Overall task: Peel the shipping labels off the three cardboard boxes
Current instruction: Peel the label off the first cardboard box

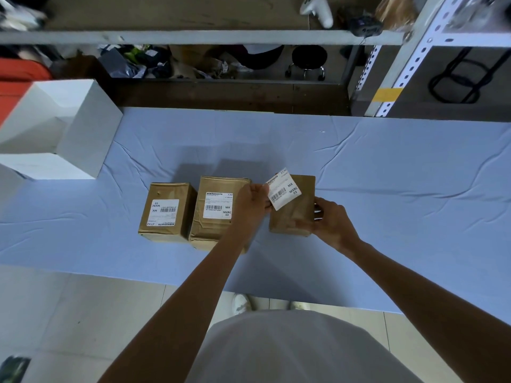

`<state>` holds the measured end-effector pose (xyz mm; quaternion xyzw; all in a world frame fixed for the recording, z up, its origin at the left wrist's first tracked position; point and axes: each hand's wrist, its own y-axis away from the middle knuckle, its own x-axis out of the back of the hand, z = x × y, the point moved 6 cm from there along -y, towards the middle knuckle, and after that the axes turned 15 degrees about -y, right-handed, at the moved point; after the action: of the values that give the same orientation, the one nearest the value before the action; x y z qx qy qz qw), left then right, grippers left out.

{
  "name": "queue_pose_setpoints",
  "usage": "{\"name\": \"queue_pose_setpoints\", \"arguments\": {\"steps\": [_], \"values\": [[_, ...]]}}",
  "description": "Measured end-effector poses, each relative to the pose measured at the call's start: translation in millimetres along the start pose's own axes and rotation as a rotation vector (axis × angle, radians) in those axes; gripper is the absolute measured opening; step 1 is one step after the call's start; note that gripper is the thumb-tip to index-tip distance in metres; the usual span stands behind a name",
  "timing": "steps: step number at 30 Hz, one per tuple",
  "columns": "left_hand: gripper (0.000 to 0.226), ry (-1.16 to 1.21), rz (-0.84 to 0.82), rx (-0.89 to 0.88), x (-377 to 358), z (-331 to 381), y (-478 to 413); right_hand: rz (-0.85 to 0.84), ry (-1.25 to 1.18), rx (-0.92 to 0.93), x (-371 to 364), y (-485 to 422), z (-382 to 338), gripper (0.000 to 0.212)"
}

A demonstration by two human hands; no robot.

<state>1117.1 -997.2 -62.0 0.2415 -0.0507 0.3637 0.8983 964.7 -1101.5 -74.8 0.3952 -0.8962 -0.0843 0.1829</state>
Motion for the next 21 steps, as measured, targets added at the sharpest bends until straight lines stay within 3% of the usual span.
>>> {"name": "queue_pose_setpoints", "arguments": {"steps": [6, 9, 13, 16, 21], "values": [[0.019, 0.067, 0.093, 0.009, 4, -4, 0, 0.17, 0.042, -0.074, 11, -3, 2, 0.057], [0.021, 0.053, 0.105, 0.002, 3, -4, 0, 0.178, 0.07, -0.104, 11, -3, 1, 0.064], [0.022, 0.065, 0.098, 0.02, -1, -4, 1, 0.212, 0.121, -0.055, 13, -4, -1, 0.039], [0.02, 0.078, 0.041, 0.043, -5, -8, 0, 0.238, 0.169, -0.018, 17, -3, -4, 0.05], [0.02, 0.071, 0.013, 0.046, -9, -11, 0, 0.233, 0.144, -0.088, 15, -1, 1, 0.048]]}}
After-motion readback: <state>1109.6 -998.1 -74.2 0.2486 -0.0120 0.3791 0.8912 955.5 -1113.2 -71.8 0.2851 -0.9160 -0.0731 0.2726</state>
